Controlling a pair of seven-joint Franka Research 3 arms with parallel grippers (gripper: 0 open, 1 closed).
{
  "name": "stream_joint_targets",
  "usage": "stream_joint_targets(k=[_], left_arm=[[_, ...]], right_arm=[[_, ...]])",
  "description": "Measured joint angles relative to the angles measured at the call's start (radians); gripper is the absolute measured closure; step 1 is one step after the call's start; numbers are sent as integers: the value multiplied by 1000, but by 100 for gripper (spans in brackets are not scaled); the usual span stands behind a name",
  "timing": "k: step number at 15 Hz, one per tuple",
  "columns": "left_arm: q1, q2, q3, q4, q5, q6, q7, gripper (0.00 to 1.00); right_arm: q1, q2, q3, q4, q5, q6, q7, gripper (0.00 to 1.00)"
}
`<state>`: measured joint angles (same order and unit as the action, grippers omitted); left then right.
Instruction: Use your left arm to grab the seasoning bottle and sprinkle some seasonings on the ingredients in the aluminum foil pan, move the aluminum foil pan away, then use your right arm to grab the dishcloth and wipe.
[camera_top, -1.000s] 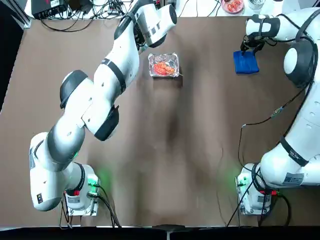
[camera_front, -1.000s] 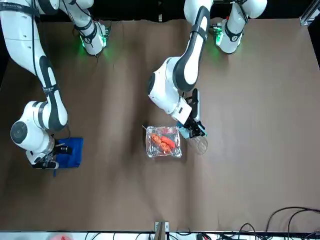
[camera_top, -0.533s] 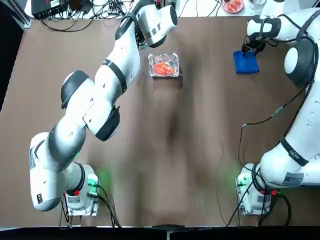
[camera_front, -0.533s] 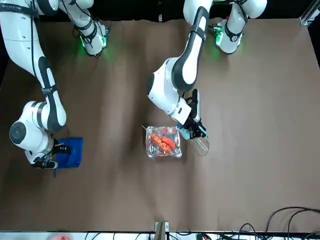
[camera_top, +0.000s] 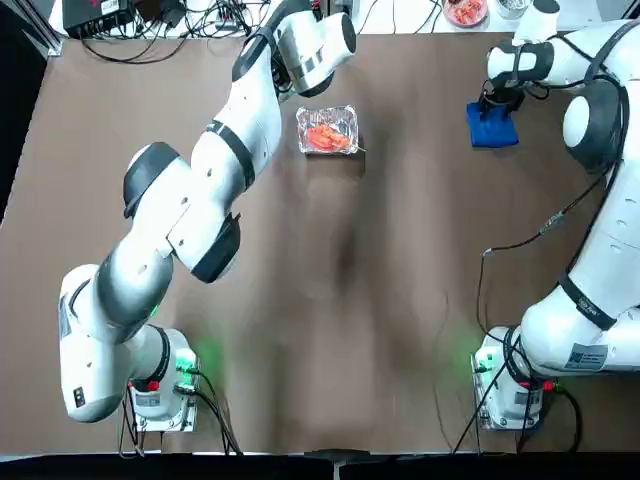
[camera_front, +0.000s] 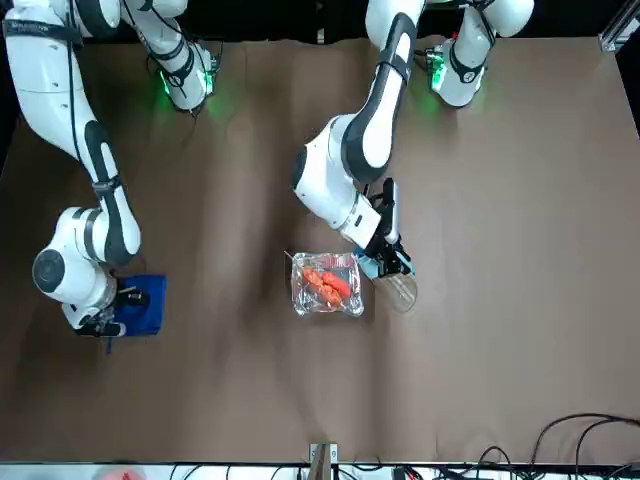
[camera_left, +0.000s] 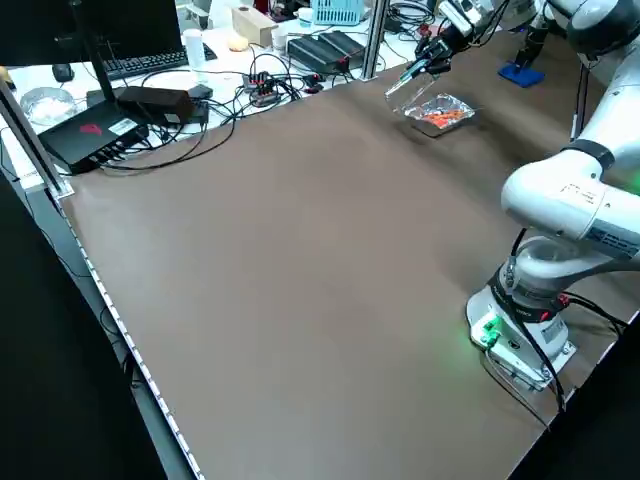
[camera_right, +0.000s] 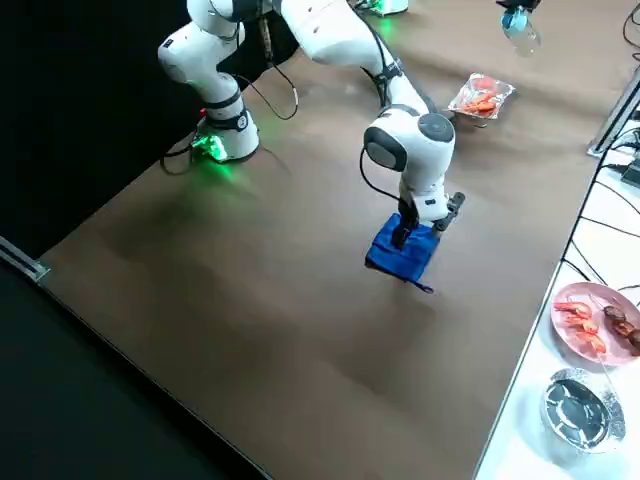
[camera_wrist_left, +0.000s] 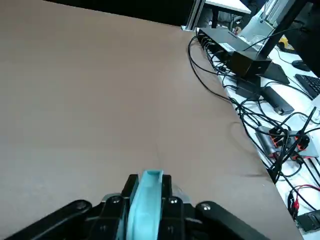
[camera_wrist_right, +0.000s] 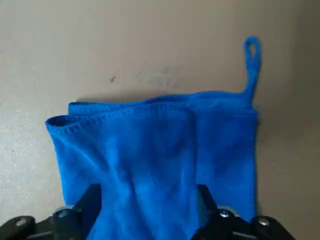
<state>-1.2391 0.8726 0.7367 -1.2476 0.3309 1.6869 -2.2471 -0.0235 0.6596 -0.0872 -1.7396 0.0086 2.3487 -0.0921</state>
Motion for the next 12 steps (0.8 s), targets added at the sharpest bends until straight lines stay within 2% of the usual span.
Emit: stream_joint_targets(k=[7,12], left_arm=[[-2,1,-3,0,-5,0,0,78],[-2,2,-1,0,-95,-21,-10,78]], right_arm=[[-1,6,-2,2,0,0,-23,15],[-1,11,-1,2,1,0,-25,16]])
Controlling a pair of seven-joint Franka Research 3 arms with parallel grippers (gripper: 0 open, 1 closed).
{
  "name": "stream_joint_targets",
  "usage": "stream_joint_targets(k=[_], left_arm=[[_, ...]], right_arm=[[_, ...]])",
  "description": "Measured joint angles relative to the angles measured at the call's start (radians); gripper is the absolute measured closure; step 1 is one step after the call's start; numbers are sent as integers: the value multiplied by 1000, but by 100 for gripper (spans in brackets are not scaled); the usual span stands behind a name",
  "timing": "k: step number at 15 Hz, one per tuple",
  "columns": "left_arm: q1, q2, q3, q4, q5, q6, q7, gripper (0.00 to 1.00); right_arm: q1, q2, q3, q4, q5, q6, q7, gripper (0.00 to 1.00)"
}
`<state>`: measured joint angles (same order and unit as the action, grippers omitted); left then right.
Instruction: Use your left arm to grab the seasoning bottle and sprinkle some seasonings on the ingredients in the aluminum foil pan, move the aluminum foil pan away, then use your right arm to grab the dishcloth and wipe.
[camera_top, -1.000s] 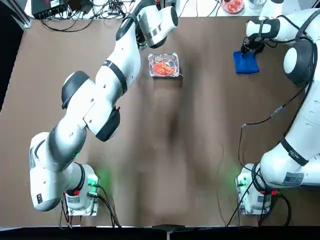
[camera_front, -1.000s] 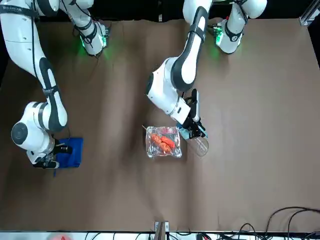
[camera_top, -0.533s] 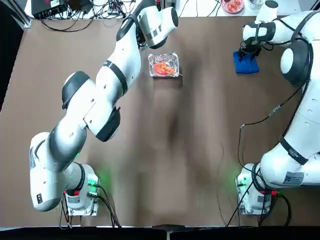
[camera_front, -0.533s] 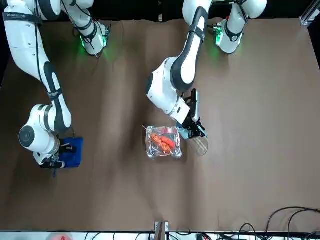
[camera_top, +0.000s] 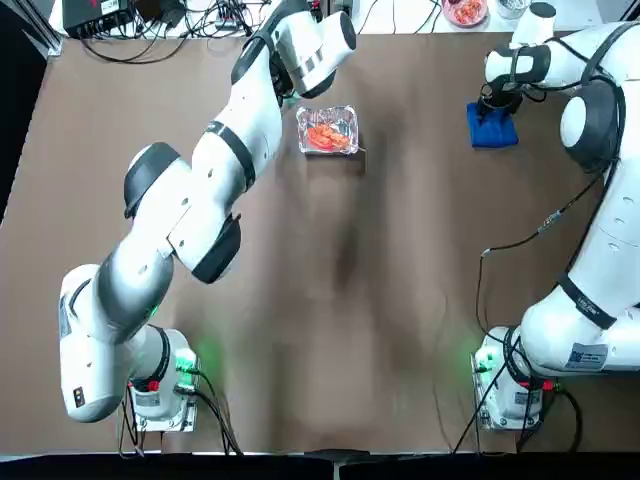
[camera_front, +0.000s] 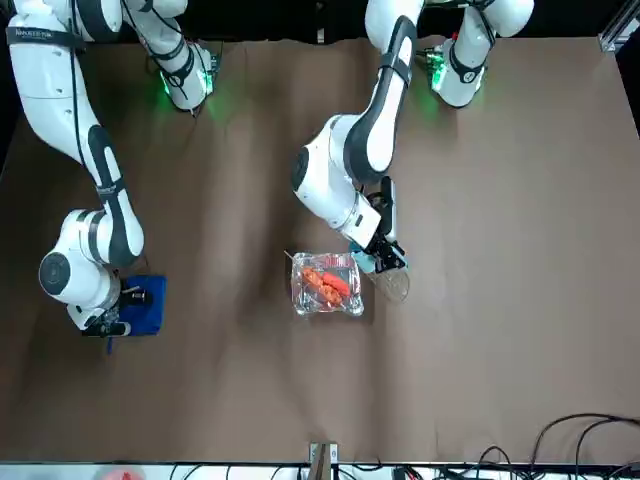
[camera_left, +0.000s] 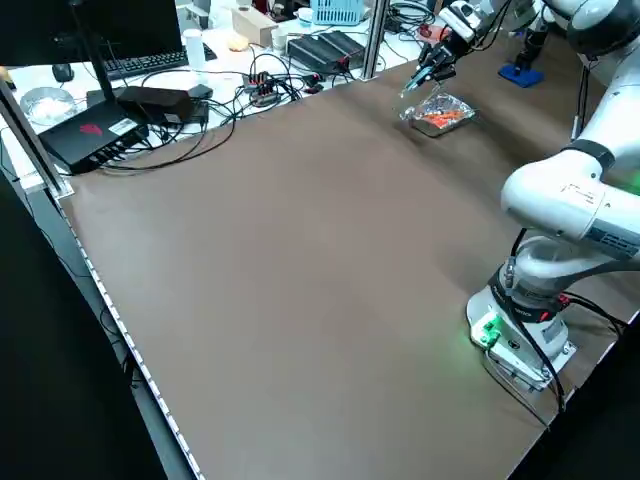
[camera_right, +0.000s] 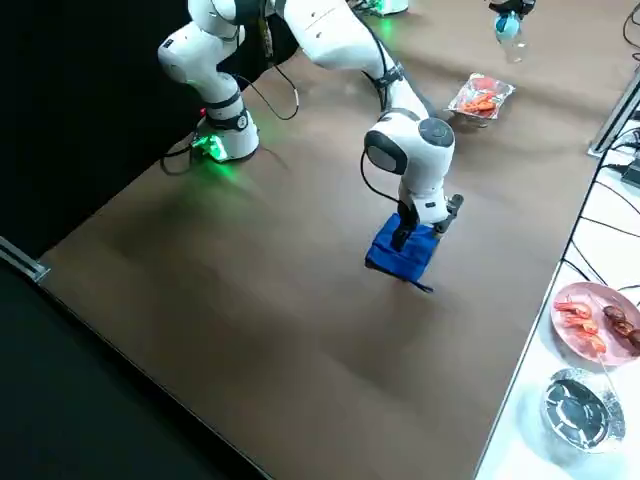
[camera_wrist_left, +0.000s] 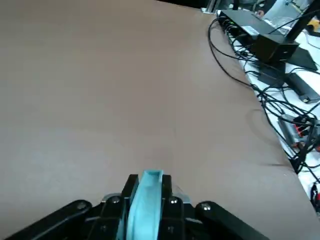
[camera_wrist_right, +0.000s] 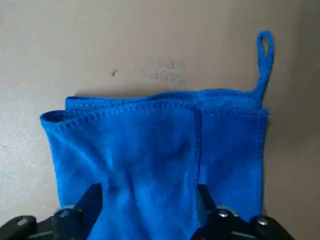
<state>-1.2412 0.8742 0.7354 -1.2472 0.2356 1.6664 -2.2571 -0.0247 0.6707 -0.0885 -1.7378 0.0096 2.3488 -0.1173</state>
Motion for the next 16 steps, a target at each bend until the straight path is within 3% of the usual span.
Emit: stream_joint_targets(k=[6,8,12,16], left_arm=[[0,-4,2,6,-17,-21,-7,78],[2,-29,7,17,-69,-40,34,78],[40,-115,21,19,-199,-53,157,78],[155,-256,24,10,-333,-55,320,78]], right_arm=[[0,11,0,0,0,0,-1,16],[0,11,1,0,0,0,-1,16],[1,11,2,0,1,0,-3,18],[1,11,3,1,1,0,-4,22]])
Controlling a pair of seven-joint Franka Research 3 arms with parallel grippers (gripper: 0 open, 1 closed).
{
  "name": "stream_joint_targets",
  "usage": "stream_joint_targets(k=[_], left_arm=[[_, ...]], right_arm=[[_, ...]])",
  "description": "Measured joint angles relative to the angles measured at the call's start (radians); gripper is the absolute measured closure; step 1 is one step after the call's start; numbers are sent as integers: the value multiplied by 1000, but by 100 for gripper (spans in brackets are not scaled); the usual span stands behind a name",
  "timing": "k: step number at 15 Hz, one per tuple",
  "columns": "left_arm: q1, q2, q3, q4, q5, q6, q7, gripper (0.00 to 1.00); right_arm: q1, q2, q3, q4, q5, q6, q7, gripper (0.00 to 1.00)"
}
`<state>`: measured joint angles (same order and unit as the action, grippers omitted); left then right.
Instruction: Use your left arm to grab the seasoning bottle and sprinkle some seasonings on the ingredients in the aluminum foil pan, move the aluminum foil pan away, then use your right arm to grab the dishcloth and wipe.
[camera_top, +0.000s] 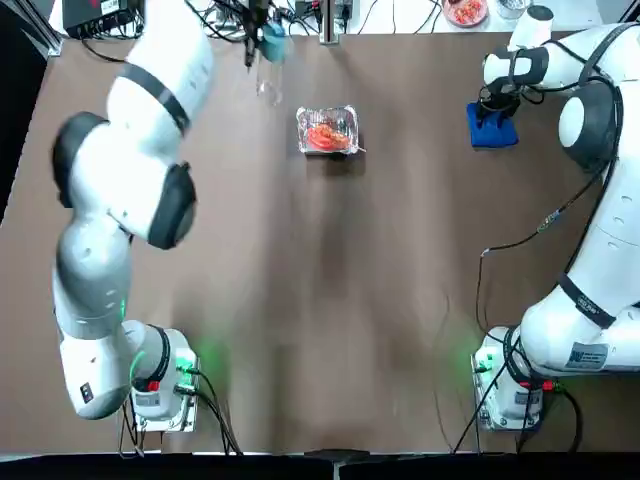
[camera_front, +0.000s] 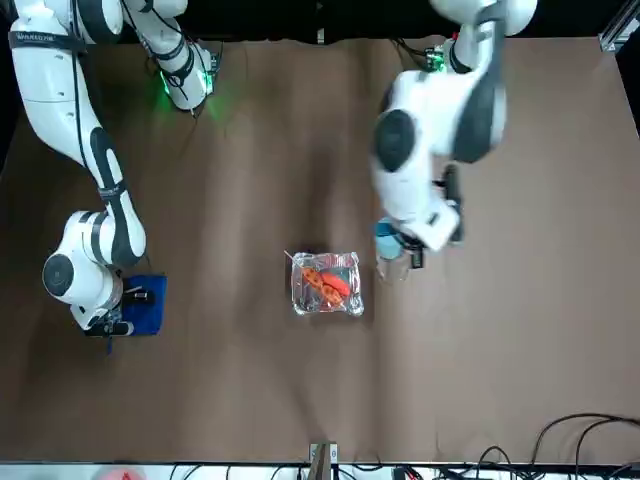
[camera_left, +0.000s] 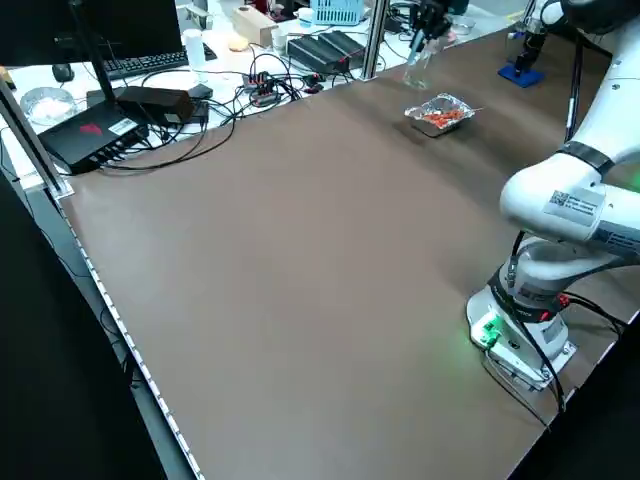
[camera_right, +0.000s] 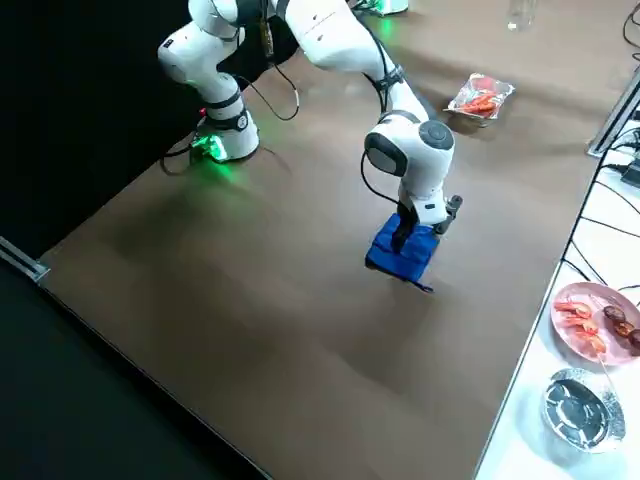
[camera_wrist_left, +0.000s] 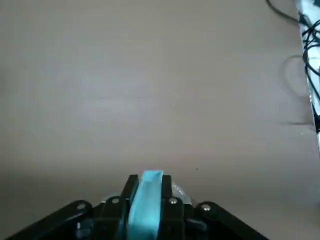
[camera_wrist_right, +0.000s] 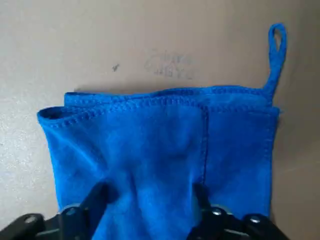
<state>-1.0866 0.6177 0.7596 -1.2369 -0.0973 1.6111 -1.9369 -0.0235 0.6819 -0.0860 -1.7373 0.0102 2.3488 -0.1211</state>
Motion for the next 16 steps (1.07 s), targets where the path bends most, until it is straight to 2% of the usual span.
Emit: stream_joint_targets(k=[2,3,4,6,7,9,12,16], left_arm=[[59,-80,0,-50,-57,9,106,78],[81,-115,0,-93,-77,30,156,78],[98,-150,0,-145,-88,68,198,78],[119,-218,0,-279,-93,188,271,78],[145,-268,-1,-409,-96,299,331,78],[189,-287,-2,-491,-146,380,405,78],[264,-286,-4,-577,-273,473,577,78],[322,-226,-7,-626,-377,567,645,78]], right_arm=[[0,0,0,0,0,0,-1,30],[0,0,0,0,0,0,-1,30],[0,0,0,0,0,0,-1,35],[0,0,0,0,0,0,-2,38],[0,0,0,0,0,0,-2,41],[0,0,1,0,0,0,-2,44],[0,0,1,0,0,0,-3,48],[0,0,2,0,0,-1,-8,52]])
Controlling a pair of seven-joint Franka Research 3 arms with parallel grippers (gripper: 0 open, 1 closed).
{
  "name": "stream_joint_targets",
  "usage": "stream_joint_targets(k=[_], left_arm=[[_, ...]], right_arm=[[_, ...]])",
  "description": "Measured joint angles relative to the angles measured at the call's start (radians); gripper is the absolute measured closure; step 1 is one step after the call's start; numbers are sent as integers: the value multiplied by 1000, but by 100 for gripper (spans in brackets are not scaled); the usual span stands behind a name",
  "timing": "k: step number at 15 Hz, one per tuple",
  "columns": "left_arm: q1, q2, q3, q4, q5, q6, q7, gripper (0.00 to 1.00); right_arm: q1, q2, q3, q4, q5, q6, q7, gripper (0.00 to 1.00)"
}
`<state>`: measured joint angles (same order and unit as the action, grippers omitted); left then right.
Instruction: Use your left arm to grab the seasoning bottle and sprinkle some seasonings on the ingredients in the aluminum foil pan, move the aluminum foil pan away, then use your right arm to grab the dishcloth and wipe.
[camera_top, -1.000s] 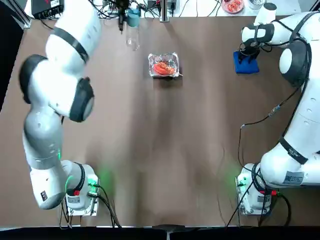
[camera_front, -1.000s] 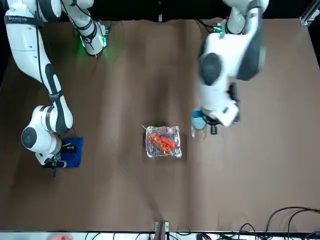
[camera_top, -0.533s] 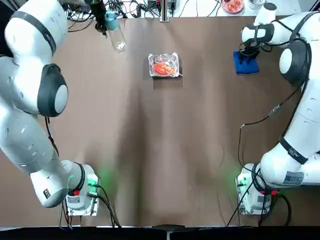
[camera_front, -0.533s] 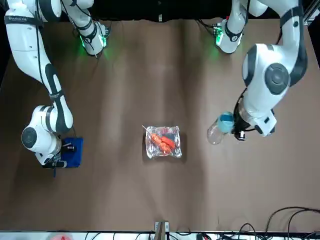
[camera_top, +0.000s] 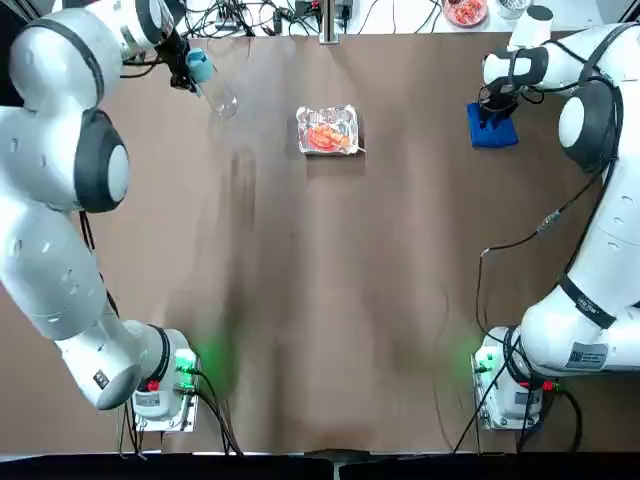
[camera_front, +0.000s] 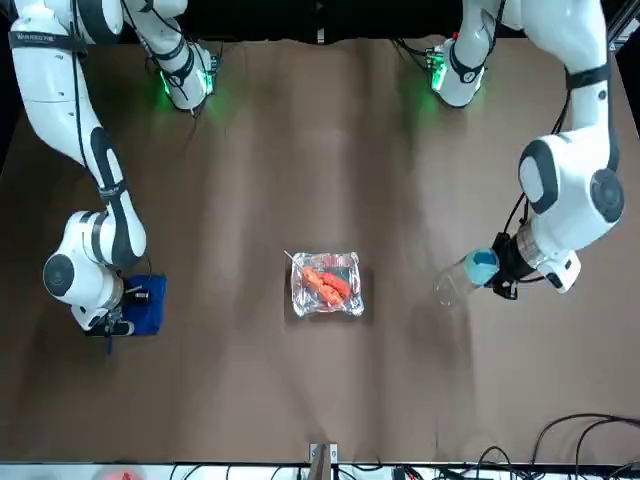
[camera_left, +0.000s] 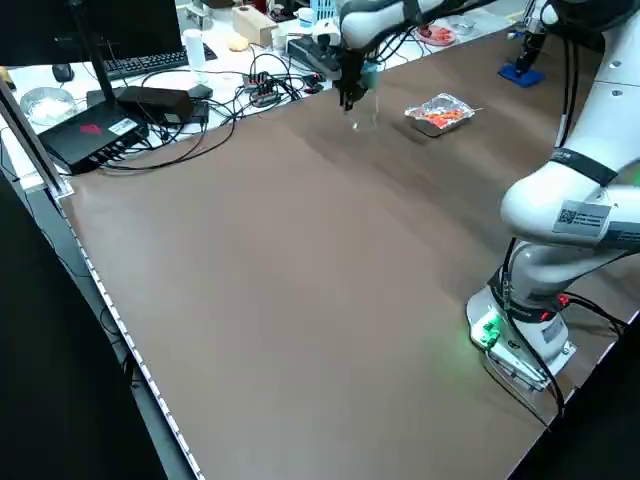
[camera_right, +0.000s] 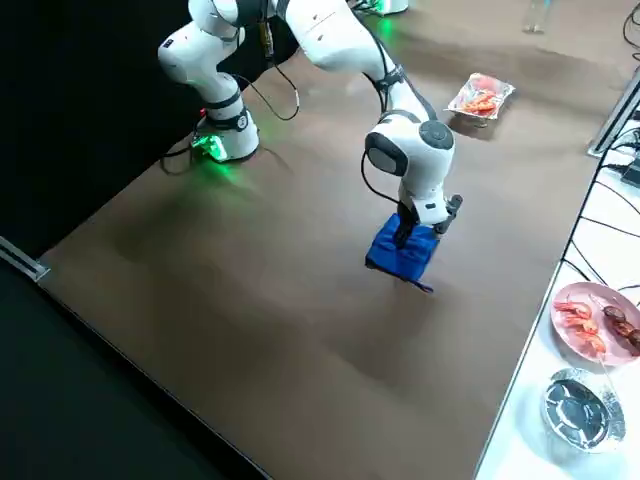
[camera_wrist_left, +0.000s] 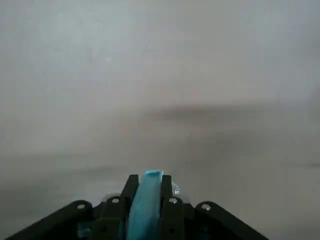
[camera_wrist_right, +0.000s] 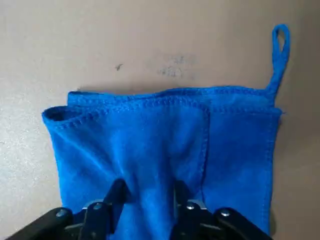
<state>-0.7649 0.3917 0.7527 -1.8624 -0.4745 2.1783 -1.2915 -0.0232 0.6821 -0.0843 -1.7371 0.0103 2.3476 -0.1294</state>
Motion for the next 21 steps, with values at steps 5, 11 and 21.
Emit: stream_joint_targets(k=[5,11,21], left_arm=[[11,137,-2,-2,-12,66,0,78],[42,158,0,-7,76,65,26,78],[52,168,0,-9,94,61,48,59]], right_arm=[[1,0,1,1,0,-2,-3,66],[1,0,1,3,0,-3,-4,78],[1,0,1,3,0,-3,-4,93]])
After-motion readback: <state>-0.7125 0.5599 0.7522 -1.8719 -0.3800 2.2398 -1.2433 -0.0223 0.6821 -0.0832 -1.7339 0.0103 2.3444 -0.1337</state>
